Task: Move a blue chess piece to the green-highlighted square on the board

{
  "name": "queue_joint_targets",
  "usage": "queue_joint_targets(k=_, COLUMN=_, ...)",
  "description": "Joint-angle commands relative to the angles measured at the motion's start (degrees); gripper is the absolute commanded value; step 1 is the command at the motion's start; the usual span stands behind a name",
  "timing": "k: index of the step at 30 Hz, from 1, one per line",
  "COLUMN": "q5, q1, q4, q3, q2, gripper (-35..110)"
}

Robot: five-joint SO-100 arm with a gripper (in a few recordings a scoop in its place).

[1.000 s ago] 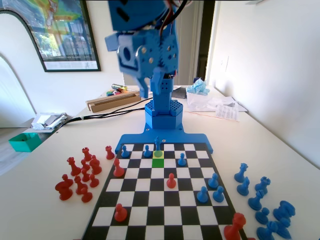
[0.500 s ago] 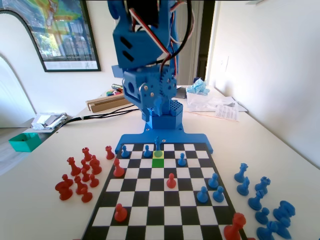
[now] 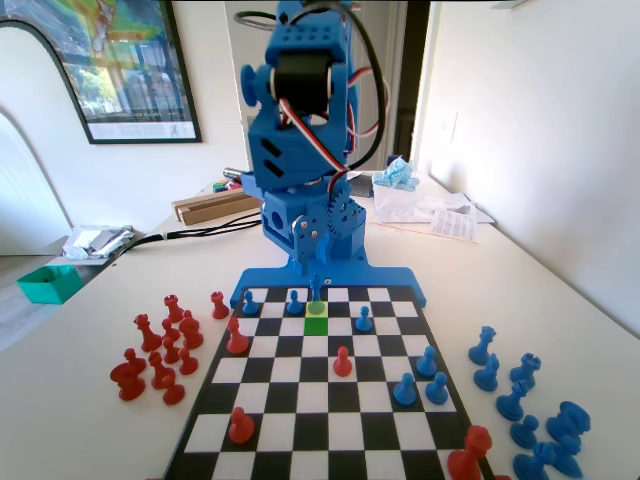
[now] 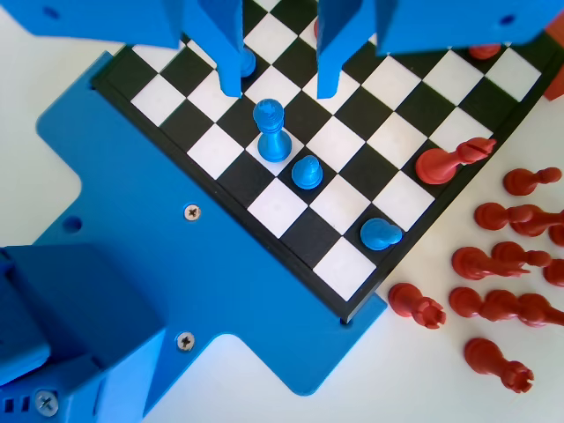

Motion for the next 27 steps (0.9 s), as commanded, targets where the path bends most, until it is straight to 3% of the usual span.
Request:
queue_joint_targets(k=1, q5=0.26, q1=-0.18, q4=-2.37, q3=1.58, q2=0.44, gripper=14)
queue_joint_targets(k=27, q5=1.05, q1=-1.05, q4=-13.97, q3=9.67, q2=-1.67, gripper=14)
